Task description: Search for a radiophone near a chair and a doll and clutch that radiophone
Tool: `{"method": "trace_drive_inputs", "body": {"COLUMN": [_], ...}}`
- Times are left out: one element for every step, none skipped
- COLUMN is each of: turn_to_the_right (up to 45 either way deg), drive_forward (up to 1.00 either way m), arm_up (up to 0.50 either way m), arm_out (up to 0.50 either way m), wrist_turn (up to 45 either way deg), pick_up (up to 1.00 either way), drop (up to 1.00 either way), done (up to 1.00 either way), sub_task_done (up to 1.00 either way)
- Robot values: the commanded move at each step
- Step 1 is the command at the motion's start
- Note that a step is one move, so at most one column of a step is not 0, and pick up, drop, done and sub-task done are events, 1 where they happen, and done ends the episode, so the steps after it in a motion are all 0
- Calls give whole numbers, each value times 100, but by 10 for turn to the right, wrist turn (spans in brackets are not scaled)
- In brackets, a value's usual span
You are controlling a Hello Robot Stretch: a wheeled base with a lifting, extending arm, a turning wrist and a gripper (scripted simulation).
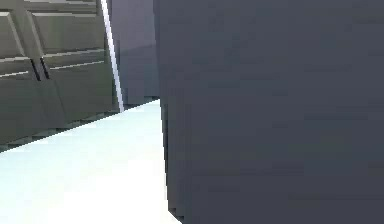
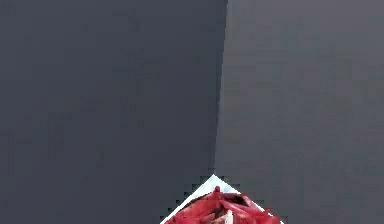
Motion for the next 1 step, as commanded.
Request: {"method": "trace_drive_inputs", "body": {"turn_to_the_right": [-210], "drive_forward": [0], "arm_up": [0], "arm_out": [0], "wrist_turn": [0], "pick_up": [0], "drop": [0], "done": [0], "sub_task_done": [0]}}
